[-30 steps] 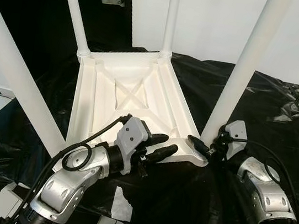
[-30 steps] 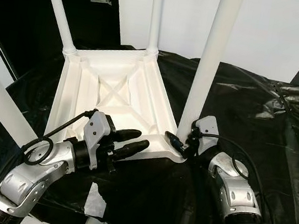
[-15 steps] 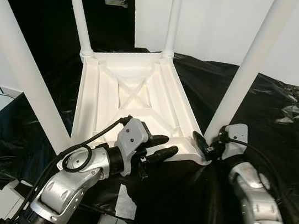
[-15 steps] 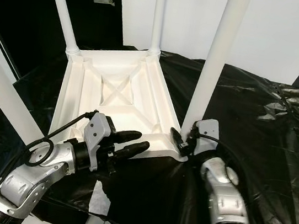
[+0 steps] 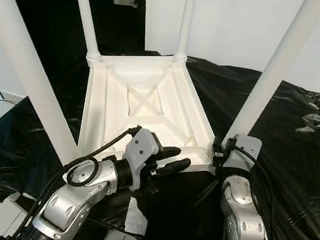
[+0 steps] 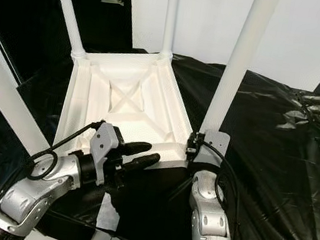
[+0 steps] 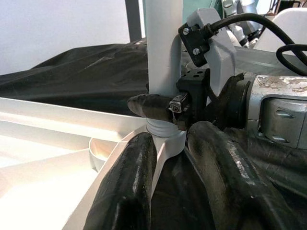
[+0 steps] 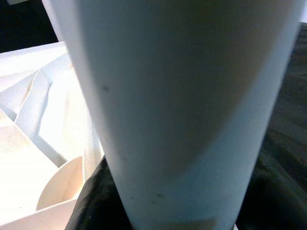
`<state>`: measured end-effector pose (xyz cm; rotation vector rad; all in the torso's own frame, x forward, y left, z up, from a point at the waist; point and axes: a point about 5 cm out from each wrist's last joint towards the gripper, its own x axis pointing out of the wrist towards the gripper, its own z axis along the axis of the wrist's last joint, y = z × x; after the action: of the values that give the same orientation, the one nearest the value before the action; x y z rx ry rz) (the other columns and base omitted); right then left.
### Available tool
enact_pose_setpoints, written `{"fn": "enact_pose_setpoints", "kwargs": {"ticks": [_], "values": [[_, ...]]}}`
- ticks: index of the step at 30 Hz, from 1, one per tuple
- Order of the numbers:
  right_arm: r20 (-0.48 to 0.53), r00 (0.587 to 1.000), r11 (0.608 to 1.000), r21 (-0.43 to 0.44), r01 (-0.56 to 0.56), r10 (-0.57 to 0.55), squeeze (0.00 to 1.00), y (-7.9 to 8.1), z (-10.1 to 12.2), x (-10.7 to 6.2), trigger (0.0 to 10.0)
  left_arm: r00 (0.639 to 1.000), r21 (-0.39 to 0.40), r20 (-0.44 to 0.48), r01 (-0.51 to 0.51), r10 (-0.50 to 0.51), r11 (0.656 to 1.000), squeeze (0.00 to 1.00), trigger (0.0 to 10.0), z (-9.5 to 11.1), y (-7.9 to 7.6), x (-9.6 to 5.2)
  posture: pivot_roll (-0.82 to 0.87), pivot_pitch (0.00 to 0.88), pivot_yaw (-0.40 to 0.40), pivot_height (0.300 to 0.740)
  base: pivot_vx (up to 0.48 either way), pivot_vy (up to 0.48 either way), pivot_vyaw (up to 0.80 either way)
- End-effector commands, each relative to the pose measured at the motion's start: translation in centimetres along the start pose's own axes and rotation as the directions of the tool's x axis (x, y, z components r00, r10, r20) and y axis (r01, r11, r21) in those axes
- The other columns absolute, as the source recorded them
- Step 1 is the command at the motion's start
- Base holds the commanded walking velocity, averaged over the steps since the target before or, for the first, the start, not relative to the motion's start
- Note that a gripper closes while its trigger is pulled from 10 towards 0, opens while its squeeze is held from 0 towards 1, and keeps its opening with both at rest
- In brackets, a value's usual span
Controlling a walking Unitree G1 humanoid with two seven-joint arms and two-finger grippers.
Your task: Building children table
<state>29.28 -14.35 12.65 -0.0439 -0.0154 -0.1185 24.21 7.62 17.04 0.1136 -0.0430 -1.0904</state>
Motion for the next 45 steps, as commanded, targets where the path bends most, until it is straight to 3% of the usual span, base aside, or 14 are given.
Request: {"fn": "enact_pose_setpoints", "kwargs": {"ticks": [1,7,8,9,10,21,22,29,35,36,37,38,39,45], "values": [[-0.057,0.998,1.000,-0.009,0.017,-0.017,0.00,-0.4,-1.0,-0.2,10.0,1.000,0.008,0.002,0.002,-0.002,1.000,0.00,10.0,0.3,-0.1,0.0,-0.01,0.000,-0.002,0.740,0.000,0.000,0.00],[-0.051,0.999,1.000,-0.009,0.010,-0.011,0.06,0.0,-0.7,-0.1,10.0,1.000,0.010,0.006,-0.005,0.005,1.000,0.00,10.0,0.4,0.1,0.1,-0.01,0.000,-0.005,0.740,0.000,0.000,0.00],[-0.043,0.999,1.000,-0.005,-0.009,0.009,0.52,0.1,-0.6,-0.2,10.0,1.000,0.010,0.007,-0.006,0.006,1.000,0.00,10.0,0.4,0.1,0.1,-0.01,0.000,-0.006,0.740,0.000,0.000,0.00],[-0.043,0.999,1.000,-0.005,-0.009,0.009,0.52,0.1,-0.6,-0.2,10.0,1.000,0.010,0.007,-0.006,0.006,1.000,0.00,10.0,0.4,0.1,0.1,-0.01,0.000,-0.006,0.740,0.000,0.000,0.00],[-0.027,0.998,0.999,0.003,-0.054,0.054,1.00,0.4,-0.4,-0.3,10.0,1.000,0.009,0.007,-0.006,0.006,1.000,0.00,10.0,0.4,0.0,0.1,-0.01,0.000,-0.007,0.740,0.000,0.000,0.00],[0.022,0.963,0.963,-0.018,-0.269,0.270,1.00,-1.8,-0.3,-1.2,10.0,1.000,0.005,0.007,-0.005,0.005,1.000,0.00,10.0,0.3,-0.1,0.0,-0.01,0.000,-0.002,0.740,0.000,0.000,0.00],[0.028,0.948,0.948,-0.023,-0.317,0.318,0.00,-2.3,-0.3,-1.2,10.0,1.000,0.004,0.006,-0.001,0.001,1.000,0.00,10.0,0.3,-0.2,0.1,-0.02,0.000,0.003,0.740,0.000,0.000,0.00],[0.029,0.862,0.862,-0.054,-0.505,0.506,0.00,-3.5,-0.1,-0.2,10.0,1.000,0.006,0.002,0.011,-0.011,1.000,0.00,10.0,0.1,-0.1,0.3,-0.03,0.000,0.016,0.740,0.000,0.000,0.00],[0.003,0.772,0.768,-0.101,-0.633,0.636,0.00,-2.4,0.5,1.3,10.0,1.000,0.013,0.003,0.018,-0.018,1.000,0.00,10.0,0.2,0.1,0.2,-0.03,0.000,0.019,0.740,0.000,0.000,0.00],[-0.010,0.751,0.746,-0.106,-0.658,0.661,0.00,-2.2,0.5,1.5,9.5,1.000,0.014,0.000,0.015,-0.015,1.000,0.00,10.0,0.2,0.2,0.2,-0.03,0.000,0.017,0.740,0.000,0.000,0.00],[-0.024,0.733,0.726,-0.123,-0.677,0.680,0.00,-2.0,0.4,1.6,3.6,1.000,0.015,-0.003,0.010,-0.010,1.000,0.00,10.0,0.1,0.3,0.1,-0.03,0.000,0.012,0.740,0.000,0.000,0.00],[-0.032,0.721,0.712,-0.129,-0.690,0.693,0.00,-1.8,0.4,1.6,3.6,1.000,0.016,-0.004,0.007,-0.007,1.000,0.00,10.0,0.0,0.3,0.0,-0.02,0.000,0.010,0.740,0.000,0.000,0.00],[-0.041,0.710,0.700,-0.130,-0.702,0.703,0.00,-1.8,0.2,1.6,0.0,1.000,0.016,-0.004,0.003,-0.002,1.000,0.00,10.0,0.0,0.3,0.0,-0.02,0.000,0.007,0.740,0.000,0.000,0.00],[-0.045,0.696,0.688,-0.117,-0.716,0.717,0.00,-2.1,0.0,1.6,0.0,1.000,0.016,-0.001,-0.003,0.004,1.000,0.00,10.0,0.1,0.3,0.0,-0.02,0.000,0.001,0.740,0.000,0.000,0.00]]}}
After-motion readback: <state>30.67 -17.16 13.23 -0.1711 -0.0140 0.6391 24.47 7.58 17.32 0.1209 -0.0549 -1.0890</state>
